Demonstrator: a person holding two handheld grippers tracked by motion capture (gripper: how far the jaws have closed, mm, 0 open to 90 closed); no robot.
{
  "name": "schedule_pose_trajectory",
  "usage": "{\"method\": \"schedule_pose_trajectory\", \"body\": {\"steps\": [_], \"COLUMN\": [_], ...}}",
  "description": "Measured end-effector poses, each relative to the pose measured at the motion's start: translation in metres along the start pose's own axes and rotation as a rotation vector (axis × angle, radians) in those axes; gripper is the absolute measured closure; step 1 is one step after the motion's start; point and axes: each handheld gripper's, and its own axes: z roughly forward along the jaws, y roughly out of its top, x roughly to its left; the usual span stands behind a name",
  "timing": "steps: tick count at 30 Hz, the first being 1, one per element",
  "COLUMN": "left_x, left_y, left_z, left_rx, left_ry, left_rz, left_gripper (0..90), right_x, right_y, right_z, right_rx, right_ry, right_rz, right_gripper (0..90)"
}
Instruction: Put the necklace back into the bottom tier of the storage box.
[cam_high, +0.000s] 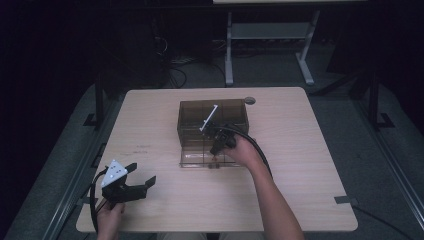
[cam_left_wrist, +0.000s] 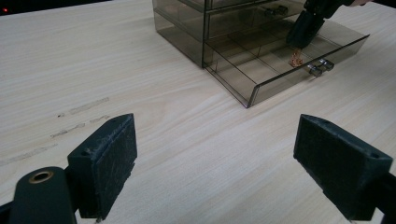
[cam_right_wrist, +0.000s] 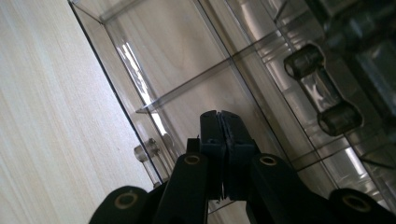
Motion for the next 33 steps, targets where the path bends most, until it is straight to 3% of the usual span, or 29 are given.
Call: {"method": "schedule_pose_trajectory", "body": {"steps": [33], "left_x": [-0.001], "left_y": [-0.001], "left_z": [0.000], "left_rx": [0.003], "left_ry": [0.001], "left_rz": [0.005], "left_gripper": [13.0], "right_x": [0.006], "right_y": [-0.004], "right_z": [-0.009], "right_rx": [-0.021], "right_ry": [-0.001], "right_rz": [-0.025], "right_gripper": [76.9]}}
